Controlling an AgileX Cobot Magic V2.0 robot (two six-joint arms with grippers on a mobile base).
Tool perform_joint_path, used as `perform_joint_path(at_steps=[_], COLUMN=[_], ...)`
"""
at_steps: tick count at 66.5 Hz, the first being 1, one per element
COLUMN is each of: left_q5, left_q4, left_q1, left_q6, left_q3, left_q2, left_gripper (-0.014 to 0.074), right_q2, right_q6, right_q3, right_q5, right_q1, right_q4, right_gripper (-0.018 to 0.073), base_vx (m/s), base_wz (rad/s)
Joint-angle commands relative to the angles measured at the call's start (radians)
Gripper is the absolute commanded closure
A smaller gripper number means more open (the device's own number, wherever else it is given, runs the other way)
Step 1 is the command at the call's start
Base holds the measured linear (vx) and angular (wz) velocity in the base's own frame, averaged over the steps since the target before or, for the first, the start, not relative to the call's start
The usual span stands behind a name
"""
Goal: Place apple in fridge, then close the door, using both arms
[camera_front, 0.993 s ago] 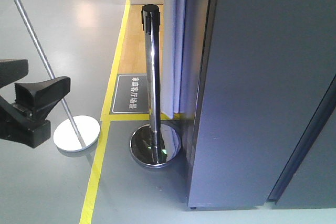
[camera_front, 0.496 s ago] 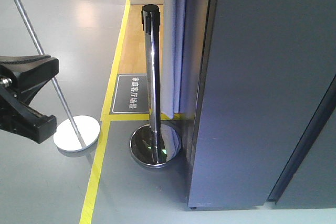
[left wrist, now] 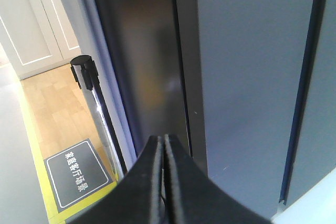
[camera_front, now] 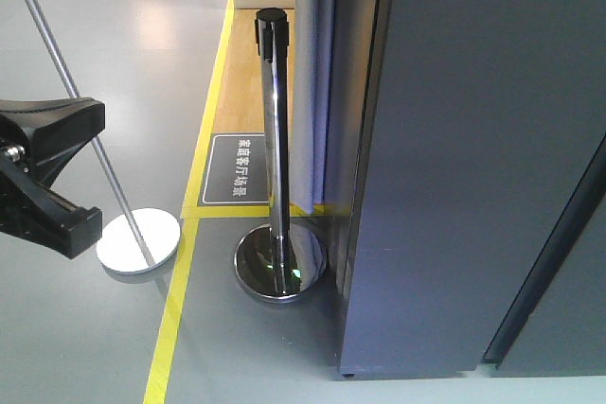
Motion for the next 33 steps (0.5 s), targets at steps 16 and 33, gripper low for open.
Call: perform_joint_path(at_steps=[16, 33], left_q5=[-0.058, -0.018], left_q4=[0.006, -0.106], left_q1=[0.002, 0.007], left_q6=[-0.009, -0.003], left_q3=[-0.020, 0.066], left_q2=[-0.004, -0.128], left_gripper=[0.0603, 0.0603], right_q2=[0.014, 0.014], right_q6=[-0.010, -0.010], right_q3=[-0.023, -0.023], right_q5=[-0.077, -0.077], right_q1=[-0.002, -0.002], right_q4=[-0.003, -0.003], right_gripper=[0.0568, 0.0568], base_vx=[0.00, 0.00], base_wz=[0.00, 0.00])
